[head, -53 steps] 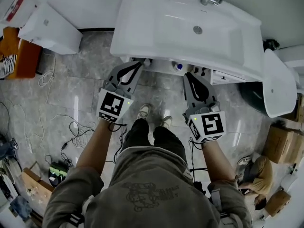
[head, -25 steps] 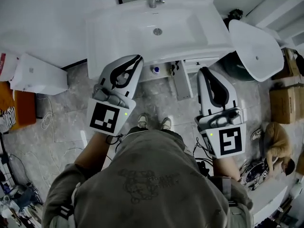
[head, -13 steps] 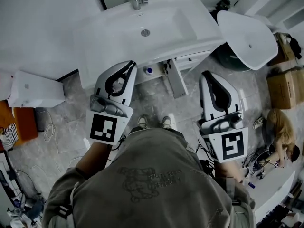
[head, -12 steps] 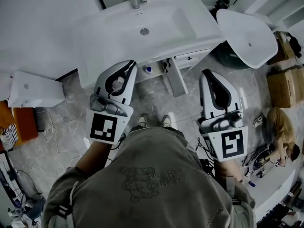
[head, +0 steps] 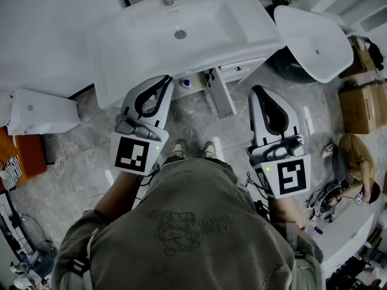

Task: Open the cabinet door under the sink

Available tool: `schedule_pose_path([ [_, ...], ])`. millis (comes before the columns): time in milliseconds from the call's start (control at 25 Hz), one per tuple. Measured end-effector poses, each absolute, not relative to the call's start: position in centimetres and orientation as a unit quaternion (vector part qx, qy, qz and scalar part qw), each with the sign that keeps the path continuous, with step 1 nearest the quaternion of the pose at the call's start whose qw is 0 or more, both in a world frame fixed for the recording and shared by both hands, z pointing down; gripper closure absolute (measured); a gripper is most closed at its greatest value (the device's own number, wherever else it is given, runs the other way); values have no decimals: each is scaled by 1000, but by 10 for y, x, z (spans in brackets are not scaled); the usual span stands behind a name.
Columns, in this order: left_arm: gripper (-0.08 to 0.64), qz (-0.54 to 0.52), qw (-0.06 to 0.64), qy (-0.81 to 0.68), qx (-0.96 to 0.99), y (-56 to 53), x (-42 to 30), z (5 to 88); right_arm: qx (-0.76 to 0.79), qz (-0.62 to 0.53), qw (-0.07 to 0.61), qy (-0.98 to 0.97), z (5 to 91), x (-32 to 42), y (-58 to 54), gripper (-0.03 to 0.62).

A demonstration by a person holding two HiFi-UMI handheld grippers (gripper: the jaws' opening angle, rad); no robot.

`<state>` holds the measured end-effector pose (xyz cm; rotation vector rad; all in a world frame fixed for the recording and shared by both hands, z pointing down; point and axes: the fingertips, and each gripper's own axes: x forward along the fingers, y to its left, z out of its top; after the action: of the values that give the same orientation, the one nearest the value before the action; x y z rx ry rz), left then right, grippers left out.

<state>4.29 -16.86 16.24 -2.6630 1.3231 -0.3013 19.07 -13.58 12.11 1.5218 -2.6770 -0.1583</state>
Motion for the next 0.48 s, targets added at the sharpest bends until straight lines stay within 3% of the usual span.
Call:
schedule_pose_path([
  [480, 537, -102, 84, 453, -881, -167, 35, 158, 484, -65, 24, -872, 120, 187, -137, 558],
])
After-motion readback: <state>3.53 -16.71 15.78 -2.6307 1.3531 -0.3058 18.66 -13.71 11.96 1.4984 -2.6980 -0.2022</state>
